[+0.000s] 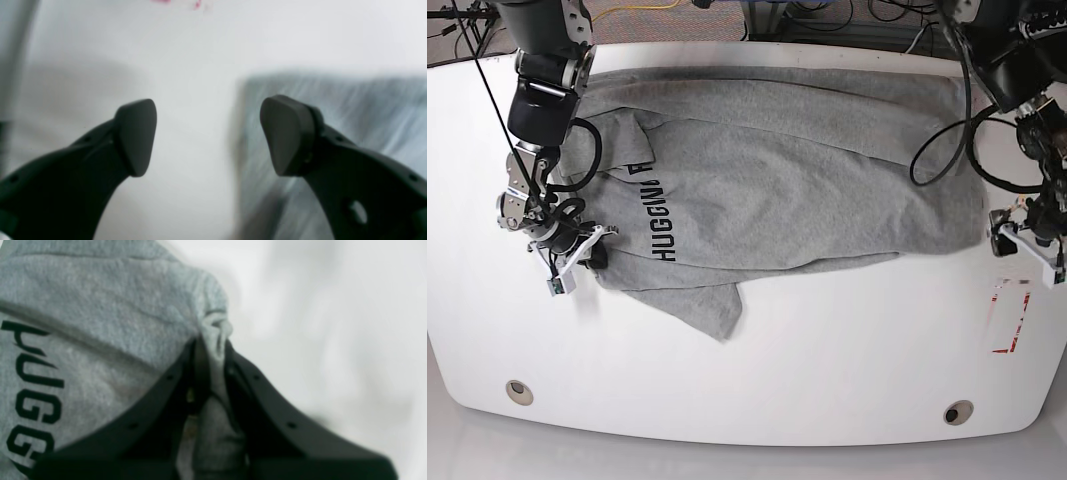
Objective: Fold the T-shirt properly
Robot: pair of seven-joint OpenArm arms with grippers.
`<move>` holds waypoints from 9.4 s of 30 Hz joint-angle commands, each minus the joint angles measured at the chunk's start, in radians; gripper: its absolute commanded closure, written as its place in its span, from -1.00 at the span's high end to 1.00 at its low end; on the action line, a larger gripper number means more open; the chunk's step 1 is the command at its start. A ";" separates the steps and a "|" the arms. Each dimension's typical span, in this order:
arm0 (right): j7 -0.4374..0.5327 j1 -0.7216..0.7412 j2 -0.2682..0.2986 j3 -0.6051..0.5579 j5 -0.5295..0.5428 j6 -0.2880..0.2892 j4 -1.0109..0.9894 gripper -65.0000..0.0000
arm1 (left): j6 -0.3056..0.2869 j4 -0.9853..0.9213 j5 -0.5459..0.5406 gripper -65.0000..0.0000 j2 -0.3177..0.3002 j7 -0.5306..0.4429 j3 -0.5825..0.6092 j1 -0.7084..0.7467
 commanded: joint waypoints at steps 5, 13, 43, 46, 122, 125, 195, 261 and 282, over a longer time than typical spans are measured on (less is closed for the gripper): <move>0.007 0.022 0.012 0.002 0.002 0.007 0.015 -0.93 | 0.048 -0.233 -0.002 0.52 -0.009 -0.085 0.008 -0.117; 0.007 0.007 0.012 0.002 0.002 0.007 0.020 -0.93 | 0.043 -0.356 -0.005 0.64 -0.006 -0.104 0.051 -0.138; 0.007 -0.036 0.010 0.002 0.002 0.007 0.109 -0.93 | -0.041 -0.391 -0.033 -0.99 0.063 -0.113 0.095 -0.066; 0.007 -0.036 0.013 0.002 0.002 0.007 0.109 -0.93 | -0.041 -0.391 -0.033 -1.00 0.063 -0.133 0.095 -0.060; -0.480 0.657 0.340 -0.288 0.004 0.007 0.652 -0.93 | -0.004 0.330 0.065 -1.00 0.063 0.102 0.226 -0.873; -0.480 0.725 0.349 -0.321 0.004 0.007 0.625 -0.93 | -0.004 0.270 0.065 -1.00 0.060 0.102 0.227 -0.944; -0.638 0.214 0.328 -0.095 0.002 0.007 1.083 -0.93 | -0.190 0.465 0.058 -1.00 0.071 0.220 0.135 -0.442; -0.641 0.057 -0.132 -0.342 -0.093 0.007 1.100 -0.93 | -0.320 0.466 0.059 -1.00 -0.009 0.221 -0.063 -0.166; -0.638 -0.005 -0.449 -0.908 -0.319 0.007 1.106 -0.93 | -0.320 0.460 0.059 -1.00 -0.167 0.221 -0.212 -0.161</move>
